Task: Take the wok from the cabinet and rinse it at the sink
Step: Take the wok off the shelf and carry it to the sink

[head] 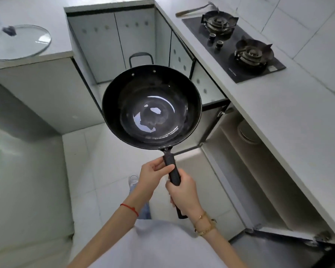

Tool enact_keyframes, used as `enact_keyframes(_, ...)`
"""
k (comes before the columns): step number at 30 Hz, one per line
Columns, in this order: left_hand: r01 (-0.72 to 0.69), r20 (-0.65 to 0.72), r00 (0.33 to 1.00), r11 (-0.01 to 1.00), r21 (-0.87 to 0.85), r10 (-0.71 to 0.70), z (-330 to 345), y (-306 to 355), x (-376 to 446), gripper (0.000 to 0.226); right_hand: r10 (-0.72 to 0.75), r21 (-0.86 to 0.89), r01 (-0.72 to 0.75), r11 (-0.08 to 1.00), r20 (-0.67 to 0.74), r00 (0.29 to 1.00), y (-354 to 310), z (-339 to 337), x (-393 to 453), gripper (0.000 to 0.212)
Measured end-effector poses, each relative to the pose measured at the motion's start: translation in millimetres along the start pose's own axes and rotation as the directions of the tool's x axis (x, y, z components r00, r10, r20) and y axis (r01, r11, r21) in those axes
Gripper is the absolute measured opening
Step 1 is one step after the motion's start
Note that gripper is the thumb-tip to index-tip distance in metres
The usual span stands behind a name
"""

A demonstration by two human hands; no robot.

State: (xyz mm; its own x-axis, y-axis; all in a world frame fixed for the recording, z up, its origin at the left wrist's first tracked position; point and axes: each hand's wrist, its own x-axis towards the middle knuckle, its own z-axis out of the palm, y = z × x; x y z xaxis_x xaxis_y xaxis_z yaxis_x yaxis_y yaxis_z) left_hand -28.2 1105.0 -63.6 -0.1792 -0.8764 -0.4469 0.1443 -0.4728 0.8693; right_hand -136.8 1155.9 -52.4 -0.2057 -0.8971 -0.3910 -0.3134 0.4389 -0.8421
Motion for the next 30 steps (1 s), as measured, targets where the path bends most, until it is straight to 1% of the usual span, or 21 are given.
enact_keyframes(5,-0.035,-0.08,0.996,0.999,-0.019,0.034,-51.2,40.8,60.4,0.033,-0.027,-0.018,0.028,0.999,0.043,0.999,-45.7,46.6,69.3,0.006)
enact_keyframes(10,-0.045,-0.099,0.994,0.999,-0.023,0.042,-111.7,92.4,119.1,0.033,-0.048,-0.018,0.049,0.999,0.045,0.998,-106.9,101.2,129.1,0.014)
enact_keyframes(14,-0.055,-0.106,0.993,0.998,-0.042,0.051,-147.9,126.9,154.6,0.034,-0.057,-0.011,0.058,0.998,0.048,0.997,-144.4,133.8,166.6,0.012)
enact_keyframes(16,-0.053,-0.109,0.993,0.997,-0.057,0.047,-159.4,140.5,168.2,0.034,-0.069,-0.027,0.07,0.997,0.046,0.997,-160.1,143.8,180.8,0.01)
enact_keyframes(20,-0.056,-0.113,0.992,0.996,-0.076,0.047,-177.8,161.3,196.2,0.032,-0.07,-0.023,0.072,0.997,0.072,0.995,-188.3,157.3,207.4,0.017)
enact_keyframes(23,-0.053,-0.125,0.991,0.995,-0.086,0.042,-185.4,172.6,220.5,0.031,-0.081,-0.04,0.085,0.996,0.086,0.993,-203.5,162.6,230.6,0.019)
enact_keyframes(25,-0.05,-0.132,0.991,0.994,-0.099,0.036,-188.5,177.6,237.8,0.031,-0.079,-0.057,0.084,0.995,0.096,0.992,-211.0,163.9,248.5,0.016)
enact_keyframes(28,-0.042,-0.138,0.99,0.994,-0.105,0.027,-190.9,187.9,268.6,0.034,-0.084,-0.084,0.093,0.992,0.104,0.991,-220.3,165.0,281.6,0.005)
enact_keyframes(30,-0.041,-0.14,0.99,0.993,-0.108,0.026,-191.5,198.4,294.6,0.034,-0.088,-0.089,0.098,0.991,0.108,0.99,-228.9,164.4,310.1,0.006)
